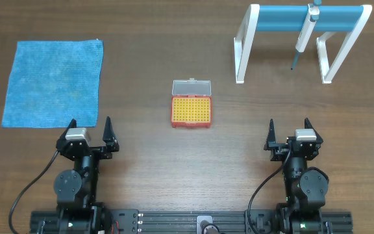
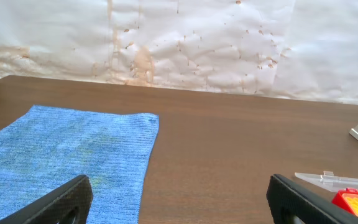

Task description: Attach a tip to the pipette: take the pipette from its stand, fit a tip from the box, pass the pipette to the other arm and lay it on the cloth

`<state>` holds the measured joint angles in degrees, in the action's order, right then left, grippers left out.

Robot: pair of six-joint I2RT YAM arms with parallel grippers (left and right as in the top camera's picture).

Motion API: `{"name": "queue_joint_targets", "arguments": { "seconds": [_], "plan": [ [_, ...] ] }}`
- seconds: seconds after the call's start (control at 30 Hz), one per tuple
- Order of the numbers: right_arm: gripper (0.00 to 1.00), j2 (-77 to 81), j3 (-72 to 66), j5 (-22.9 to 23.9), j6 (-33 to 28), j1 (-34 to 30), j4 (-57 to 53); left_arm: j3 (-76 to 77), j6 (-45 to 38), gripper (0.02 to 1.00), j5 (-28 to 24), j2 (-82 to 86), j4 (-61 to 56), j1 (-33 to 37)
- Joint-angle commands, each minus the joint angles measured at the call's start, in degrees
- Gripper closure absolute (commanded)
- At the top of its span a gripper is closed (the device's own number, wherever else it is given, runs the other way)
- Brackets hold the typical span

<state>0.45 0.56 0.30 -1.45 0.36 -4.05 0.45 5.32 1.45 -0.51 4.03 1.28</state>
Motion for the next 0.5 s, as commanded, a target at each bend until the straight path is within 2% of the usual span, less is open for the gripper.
{"name": "queue_joint_targets", "arguments": {
  "seconds": [0.03, 0.3, 0.33, 0.43, 0.5],
  "plan": [
    [0.130, -0.4, -0.3, 0.7, -0.8, -0.3, 0.0, -0.1, 0.4, 0.112, 0.7, 0.3, 0.3, -0.3],
    [0.126, -0.3, -0.3, 0.2, -0.8, -0.3, 0.0, -0.1, 0.4, 0.110, 0.7, 0.3, 0.3, -0.3],
    [0.053, -0.1, -0.3, 0.1, -0.8, -0.3, 0.0, -0.1, 0.4, 0.112, 0.7, 0.3, 0.3, -0.3],
    [0.051, 6.8, 0.7, 0.1, -0.8, -0.6, 8.2, -0.1, 0.4, 0.112, 0.7, 0.3, 0.3, -0.3],
    [0.051, 22.1, 6.1, 0.1, -0.7, -3.8, 16.2, -0.1, 0.4, 0.112, 0.7, 0.3, 0.3, -0.3]
  ]
}}
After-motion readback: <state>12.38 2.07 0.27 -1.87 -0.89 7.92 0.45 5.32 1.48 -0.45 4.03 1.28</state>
